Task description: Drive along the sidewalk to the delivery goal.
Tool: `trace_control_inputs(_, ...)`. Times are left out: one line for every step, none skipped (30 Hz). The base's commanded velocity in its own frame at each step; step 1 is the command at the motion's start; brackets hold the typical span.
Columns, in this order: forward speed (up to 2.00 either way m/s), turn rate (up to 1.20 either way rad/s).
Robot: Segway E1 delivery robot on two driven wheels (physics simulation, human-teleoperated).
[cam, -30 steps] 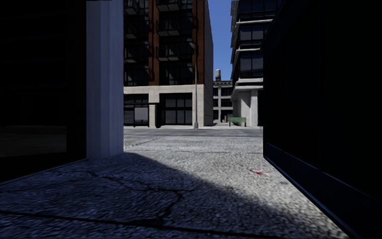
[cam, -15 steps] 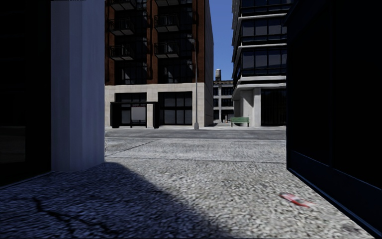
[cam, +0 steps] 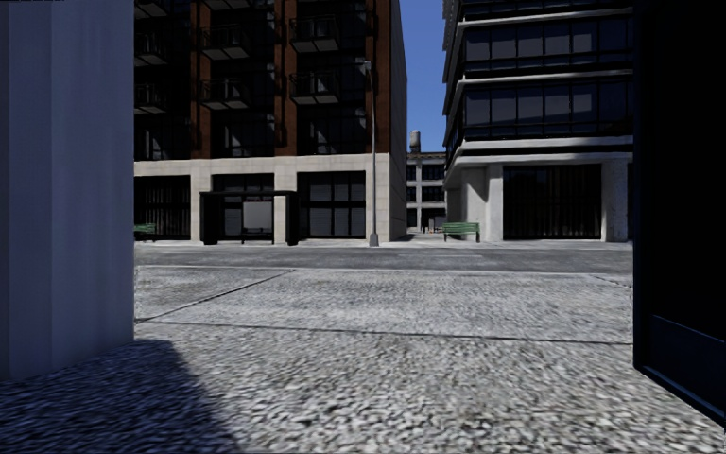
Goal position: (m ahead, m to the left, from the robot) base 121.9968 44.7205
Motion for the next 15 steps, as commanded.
trace_control_inputs(2.00,0.00)
trace_control_inputs(2.00,0.00)
trace_control_inputs(2.00,0.00)
trace_control_inputs(2.00,0.00)
trace_control_inputs(2.00,0.00)
trace_control_inputs(2.00,0.00)
trace_control_inputs(2.00,0.00)
trace_control_inputs(2.00,0.00)
trace_control_inputs(2.00,0.07)
trace_control_inputs(2.00,0.20)
trace_control_inputs(2.00,0.20)
trace_control_inputs(1.97,0.27)
trace_control_inputs(1.81,0.32)
trace_control_inputs(1.64,0.35)
trace_control_inputs(1.46,0.35)
